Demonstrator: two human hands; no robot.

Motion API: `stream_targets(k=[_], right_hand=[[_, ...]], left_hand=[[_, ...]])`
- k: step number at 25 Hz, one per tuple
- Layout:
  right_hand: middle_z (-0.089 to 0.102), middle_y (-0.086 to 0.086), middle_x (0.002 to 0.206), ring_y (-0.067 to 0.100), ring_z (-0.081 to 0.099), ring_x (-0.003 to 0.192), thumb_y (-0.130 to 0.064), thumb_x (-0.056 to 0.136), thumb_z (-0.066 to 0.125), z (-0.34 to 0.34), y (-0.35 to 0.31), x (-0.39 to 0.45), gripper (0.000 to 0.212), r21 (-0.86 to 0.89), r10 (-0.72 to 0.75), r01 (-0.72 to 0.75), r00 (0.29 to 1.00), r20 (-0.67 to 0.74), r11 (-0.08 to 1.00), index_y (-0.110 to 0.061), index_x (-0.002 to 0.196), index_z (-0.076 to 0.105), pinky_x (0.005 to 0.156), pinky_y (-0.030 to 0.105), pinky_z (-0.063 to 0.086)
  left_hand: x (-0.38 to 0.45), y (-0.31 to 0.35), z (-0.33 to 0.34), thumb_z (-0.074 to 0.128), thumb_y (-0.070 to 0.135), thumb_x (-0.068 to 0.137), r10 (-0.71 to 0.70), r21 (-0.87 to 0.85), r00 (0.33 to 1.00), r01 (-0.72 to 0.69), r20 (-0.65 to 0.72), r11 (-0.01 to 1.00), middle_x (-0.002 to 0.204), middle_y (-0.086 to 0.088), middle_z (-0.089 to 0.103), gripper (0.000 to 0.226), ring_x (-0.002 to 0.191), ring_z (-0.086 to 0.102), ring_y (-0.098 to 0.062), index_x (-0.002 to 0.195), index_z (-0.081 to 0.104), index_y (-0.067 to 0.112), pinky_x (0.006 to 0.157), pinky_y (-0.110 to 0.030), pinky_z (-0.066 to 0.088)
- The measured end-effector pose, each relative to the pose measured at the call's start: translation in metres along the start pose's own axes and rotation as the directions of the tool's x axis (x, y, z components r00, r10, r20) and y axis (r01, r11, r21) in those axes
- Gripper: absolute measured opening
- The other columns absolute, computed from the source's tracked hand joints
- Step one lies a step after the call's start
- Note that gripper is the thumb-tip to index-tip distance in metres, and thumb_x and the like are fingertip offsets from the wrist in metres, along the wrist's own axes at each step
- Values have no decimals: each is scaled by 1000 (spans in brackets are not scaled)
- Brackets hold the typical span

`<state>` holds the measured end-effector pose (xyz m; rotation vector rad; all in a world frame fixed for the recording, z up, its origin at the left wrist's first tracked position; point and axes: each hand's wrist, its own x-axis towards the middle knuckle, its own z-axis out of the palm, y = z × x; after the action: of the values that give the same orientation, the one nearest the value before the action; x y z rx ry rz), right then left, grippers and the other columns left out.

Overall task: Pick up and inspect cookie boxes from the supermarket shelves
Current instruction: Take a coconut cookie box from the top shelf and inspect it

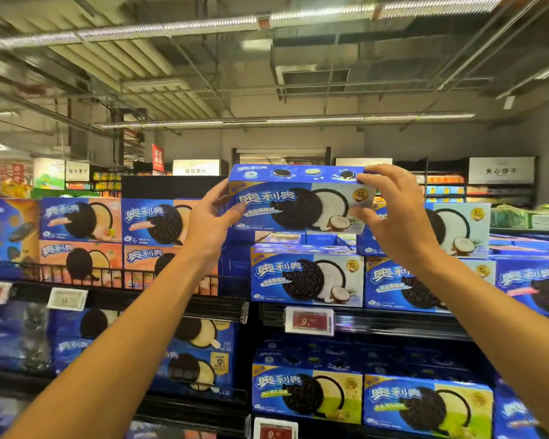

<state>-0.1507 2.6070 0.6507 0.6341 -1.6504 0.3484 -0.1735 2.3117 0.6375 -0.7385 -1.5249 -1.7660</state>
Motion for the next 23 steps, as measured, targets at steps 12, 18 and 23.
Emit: stream_targets(k=[12, 18, 23], right_hand=[[68, -8, 119, 8, 66, 111, -32, 96, 63, -37, -14, -28, 42, 649, 592, -586, 767, 250, 485, -17, 135, 57, 87, 23, 57], [68, -16, 127, 7, 67, 112, -30, 102, 50, -51, -39, -68, 45, 787, 555, -558, 755, 350, 263, -36, 147, 43, 87, 28, 58], [60, -8, 142, 16, 61, 124, -26, 109, 31, -59, -45, -116, 43, 849, 597, -527, 688, 413, 20, -33, 149, 43, 98, 43, 53]], left_hand=[[-54, 33, 29, 69, 35, 80, -229, -144, 972, 220, -45, 965, 116, -3, 71, 53, 98, 72, -14, 130, 57, 18, 75, -43, 62], [-109, 29, 56, 59, 37, 92, -147, -126, 970, 124, -193, 984, 105, 15, 74, 26, 91, 72, -6, 117, 65, 34, 65, -31, 62], [-158, 22, 63, 42, 31, 100, -174, -252, 983, 153, -65, 956, 123, 8, 69, 35, 104, 67, -8, 130, 60, 28, 73, -26, 57]])
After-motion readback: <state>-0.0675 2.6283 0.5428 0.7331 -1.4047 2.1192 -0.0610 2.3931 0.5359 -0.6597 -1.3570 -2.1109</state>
